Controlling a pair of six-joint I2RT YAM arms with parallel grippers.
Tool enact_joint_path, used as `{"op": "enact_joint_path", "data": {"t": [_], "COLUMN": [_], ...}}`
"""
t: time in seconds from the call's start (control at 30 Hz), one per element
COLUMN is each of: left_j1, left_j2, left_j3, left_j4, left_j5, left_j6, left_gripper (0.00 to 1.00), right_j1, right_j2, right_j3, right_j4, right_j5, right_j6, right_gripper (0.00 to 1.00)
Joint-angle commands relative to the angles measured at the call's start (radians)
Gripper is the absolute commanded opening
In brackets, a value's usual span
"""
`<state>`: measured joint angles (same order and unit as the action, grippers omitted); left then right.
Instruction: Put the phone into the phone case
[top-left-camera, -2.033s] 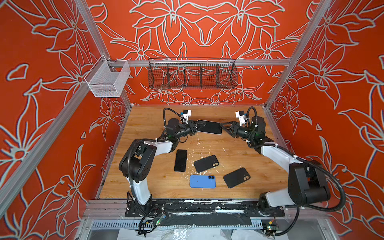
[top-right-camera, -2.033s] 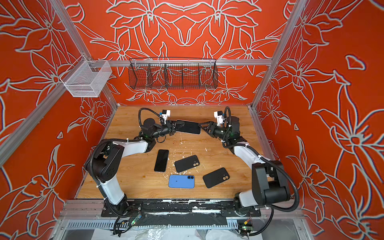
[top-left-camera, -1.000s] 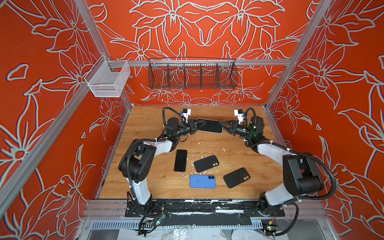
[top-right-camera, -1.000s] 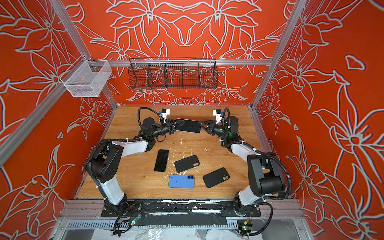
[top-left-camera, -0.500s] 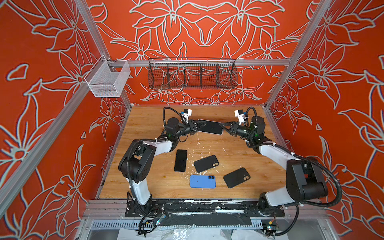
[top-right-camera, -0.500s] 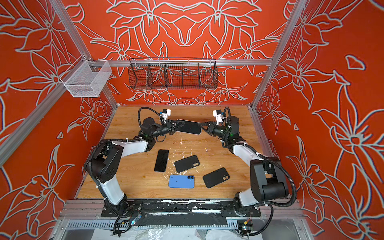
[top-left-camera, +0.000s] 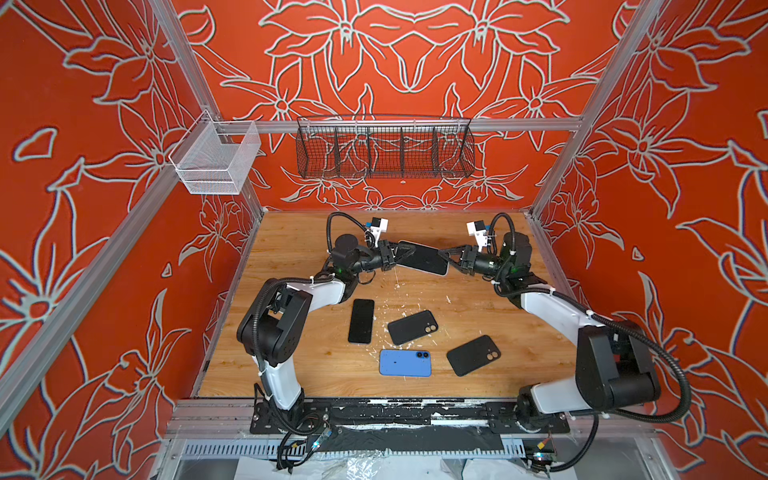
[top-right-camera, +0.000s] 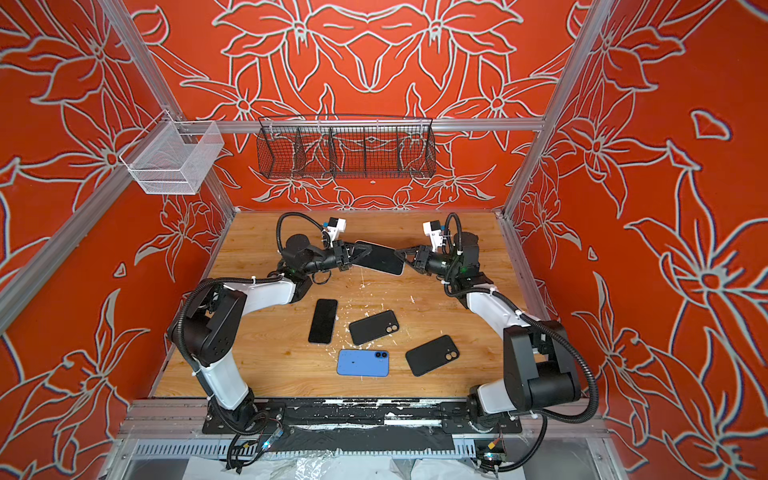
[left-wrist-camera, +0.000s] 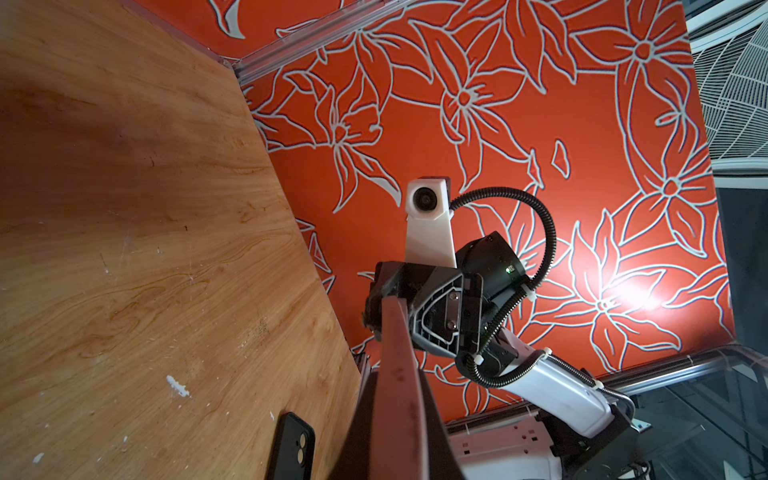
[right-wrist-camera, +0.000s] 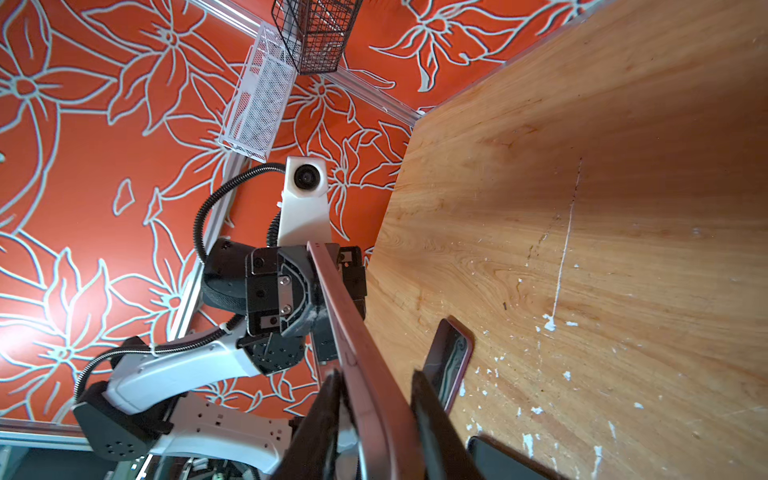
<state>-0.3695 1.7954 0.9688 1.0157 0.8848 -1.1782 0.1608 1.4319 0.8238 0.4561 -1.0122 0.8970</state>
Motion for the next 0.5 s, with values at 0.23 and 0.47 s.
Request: {"op": "enact_joint_path", "data": {"t": [0.23, 0.47], "left_j1": [-0.009, -0.009], "left_j2": [-0.038, -0.046], "left_j3": [0.042, 0.045], "left_j4": [-0.038, -0.04], "left_j5": [0.023, 0.017], "left_j6": [0.046, 0.042], "left_gripper": [0.0, 0.0], "right_j1": [0.009, 0.005], "right_j2": [-0.069, -0.089], "right_j3": [0.074, 0.1], "right_j4": [-0.181, -0.291], "right_j5": [-0.023, 0.019], "right_j6": [-0.129, -0.195], "right_gripper": [0.05, 0.36]}}
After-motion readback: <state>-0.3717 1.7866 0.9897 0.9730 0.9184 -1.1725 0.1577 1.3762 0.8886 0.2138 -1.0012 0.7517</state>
